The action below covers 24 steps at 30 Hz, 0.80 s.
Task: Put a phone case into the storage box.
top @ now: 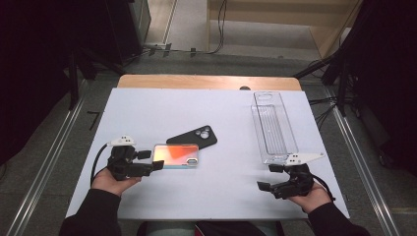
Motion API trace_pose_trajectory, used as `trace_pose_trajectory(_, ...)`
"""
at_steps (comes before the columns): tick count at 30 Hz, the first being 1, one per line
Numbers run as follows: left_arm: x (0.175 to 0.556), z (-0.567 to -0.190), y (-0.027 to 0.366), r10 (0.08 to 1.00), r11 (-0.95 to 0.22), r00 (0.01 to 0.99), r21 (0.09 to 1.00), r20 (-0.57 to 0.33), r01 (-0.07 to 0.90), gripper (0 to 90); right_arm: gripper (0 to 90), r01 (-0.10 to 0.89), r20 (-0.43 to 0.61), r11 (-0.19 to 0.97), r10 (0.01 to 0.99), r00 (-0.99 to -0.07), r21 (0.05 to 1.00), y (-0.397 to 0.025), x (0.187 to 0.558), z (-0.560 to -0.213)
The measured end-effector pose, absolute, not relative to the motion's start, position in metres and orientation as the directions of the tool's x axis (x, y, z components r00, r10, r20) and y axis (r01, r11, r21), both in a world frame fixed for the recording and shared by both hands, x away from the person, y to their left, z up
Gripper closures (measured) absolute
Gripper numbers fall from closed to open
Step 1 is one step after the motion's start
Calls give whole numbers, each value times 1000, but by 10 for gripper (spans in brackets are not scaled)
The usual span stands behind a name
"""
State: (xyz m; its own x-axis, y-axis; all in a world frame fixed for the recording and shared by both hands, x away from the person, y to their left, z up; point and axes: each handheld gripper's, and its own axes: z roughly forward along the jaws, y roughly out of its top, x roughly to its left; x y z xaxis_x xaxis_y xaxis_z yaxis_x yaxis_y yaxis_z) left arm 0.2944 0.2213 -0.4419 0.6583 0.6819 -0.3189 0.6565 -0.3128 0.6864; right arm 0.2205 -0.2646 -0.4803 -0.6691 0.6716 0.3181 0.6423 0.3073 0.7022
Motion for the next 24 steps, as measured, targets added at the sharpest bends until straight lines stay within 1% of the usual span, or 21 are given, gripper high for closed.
trace_pose_trajectory(10,327,-443,213,700,-325,649,676,-298,661,263,122,643,318,309,672,-669,700,-265,221,-481)
trace_pose_trajectory(24,352,-444,205,717,-322,637,676,-283,663,267,122,646,320,309,673,-667,698,-265,221,-481)
